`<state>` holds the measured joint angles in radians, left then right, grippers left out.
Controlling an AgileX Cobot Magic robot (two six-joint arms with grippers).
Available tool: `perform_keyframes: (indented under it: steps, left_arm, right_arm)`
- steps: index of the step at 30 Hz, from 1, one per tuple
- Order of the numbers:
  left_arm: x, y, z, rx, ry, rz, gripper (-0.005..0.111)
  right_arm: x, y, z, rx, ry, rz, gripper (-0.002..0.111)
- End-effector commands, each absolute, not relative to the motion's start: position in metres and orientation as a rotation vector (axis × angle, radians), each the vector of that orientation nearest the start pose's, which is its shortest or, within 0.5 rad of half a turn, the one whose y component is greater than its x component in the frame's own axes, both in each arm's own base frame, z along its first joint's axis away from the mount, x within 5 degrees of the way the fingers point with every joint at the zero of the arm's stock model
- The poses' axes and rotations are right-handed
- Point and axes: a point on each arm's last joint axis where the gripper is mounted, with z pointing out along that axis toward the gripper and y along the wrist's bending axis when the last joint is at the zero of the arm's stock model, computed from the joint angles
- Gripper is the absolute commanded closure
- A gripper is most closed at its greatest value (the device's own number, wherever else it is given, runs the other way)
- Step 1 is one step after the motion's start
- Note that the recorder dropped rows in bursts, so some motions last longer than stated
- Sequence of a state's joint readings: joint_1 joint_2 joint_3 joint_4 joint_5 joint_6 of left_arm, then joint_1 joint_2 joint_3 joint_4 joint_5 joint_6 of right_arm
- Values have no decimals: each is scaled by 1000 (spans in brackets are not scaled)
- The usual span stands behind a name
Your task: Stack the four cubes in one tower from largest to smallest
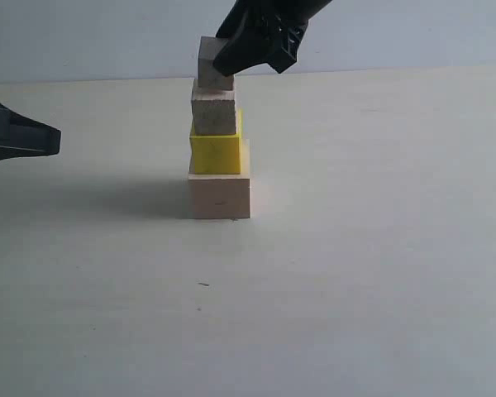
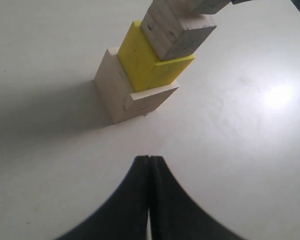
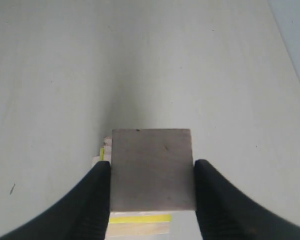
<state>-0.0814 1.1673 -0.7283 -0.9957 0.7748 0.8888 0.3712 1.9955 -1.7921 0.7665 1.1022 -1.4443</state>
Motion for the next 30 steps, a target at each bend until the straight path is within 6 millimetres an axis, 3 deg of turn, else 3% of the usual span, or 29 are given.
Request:
perform_keyframes:
  steps: [1,30]
  left_arm:
    - [210,-70,278,439,2291,-766,107]
    - [210,-70,277,453,2297,-752,107]
  right_arm:
    - [387,213,299,-1689,1691,601,108]
    - [384,212,299,-1711,1693,620,108]
